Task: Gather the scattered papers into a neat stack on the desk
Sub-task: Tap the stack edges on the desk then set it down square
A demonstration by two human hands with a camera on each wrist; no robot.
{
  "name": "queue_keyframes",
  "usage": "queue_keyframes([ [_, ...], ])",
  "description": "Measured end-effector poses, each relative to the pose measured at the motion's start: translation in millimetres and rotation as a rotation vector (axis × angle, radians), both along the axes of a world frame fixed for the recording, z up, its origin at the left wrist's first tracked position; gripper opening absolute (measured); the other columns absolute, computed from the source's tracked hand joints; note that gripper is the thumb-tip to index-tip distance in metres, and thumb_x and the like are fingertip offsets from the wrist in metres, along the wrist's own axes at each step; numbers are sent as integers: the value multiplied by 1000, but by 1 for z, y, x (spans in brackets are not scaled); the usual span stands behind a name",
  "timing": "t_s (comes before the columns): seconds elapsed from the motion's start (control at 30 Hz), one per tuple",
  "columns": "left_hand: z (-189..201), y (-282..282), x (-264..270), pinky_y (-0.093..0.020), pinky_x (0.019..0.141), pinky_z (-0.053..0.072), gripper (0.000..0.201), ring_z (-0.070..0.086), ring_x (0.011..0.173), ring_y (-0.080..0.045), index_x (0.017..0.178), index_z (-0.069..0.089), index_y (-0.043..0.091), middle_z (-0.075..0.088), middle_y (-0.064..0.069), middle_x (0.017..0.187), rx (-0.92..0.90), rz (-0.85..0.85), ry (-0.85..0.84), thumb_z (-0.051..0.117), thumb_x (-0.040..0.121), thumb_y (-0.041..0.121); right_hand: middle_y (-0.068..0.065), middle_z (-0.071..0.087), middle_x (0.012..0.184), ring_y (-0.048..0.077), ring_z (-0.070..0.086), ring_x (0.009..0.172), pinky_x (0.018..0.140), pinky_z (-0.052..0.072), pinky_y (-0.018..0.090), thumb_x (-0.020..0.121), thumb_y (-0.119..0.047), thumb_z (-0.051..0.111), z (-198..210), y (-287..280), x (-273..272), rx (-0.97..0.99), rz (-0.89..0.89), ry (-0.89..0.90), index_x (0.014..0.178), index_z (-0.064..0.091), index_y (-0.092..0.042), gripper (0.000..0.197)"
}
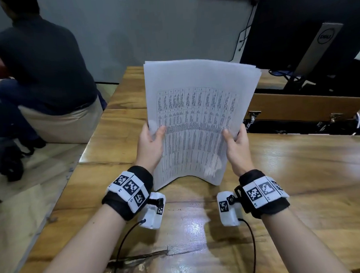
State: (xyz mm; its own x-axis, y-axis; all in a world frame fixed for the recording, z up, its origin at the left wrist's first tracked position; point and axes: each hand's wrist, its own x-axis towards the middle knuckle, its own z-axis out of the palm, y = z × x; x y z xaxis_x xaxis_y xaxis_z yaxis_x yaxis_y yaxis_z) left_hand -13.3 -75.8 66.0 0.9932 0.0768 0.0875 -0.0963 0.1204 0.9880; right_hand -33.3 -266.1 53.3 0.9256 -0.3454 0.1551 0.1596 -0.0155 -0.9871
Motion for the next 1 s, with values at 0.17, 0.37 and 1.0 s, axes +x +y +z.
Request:
queue_keyframes([
  [0.17,4,-1,-5,-27,95,47,23,61,98,-6,111,43,21,60,10,102,-53,61,-94,50,92,10,-2,57,115,15,57,111,95,49,30,96,-12,45,4,1,-3,50,14,-79,115,41,-18,20],
  [0.37,-40,7,-13,-8,62,53,35,66,70,10,113,46,15,63,11,93,-25,-27,91,63,84,7,3,62,113,15,61,103,84,56,24,92,-10,51,-35,2,-10,156,32,53,125,46,-6,34],
  [1.0,-62,10,9,-41,106,41,125,54,121,-24,137,39,3,54,-9,136,369,-211,441,71,40,76,8,59,124,22,56,117,102,45,40,93,-15,50,-71,-18,-7,-188,22,278,127,46,-7,35],
])
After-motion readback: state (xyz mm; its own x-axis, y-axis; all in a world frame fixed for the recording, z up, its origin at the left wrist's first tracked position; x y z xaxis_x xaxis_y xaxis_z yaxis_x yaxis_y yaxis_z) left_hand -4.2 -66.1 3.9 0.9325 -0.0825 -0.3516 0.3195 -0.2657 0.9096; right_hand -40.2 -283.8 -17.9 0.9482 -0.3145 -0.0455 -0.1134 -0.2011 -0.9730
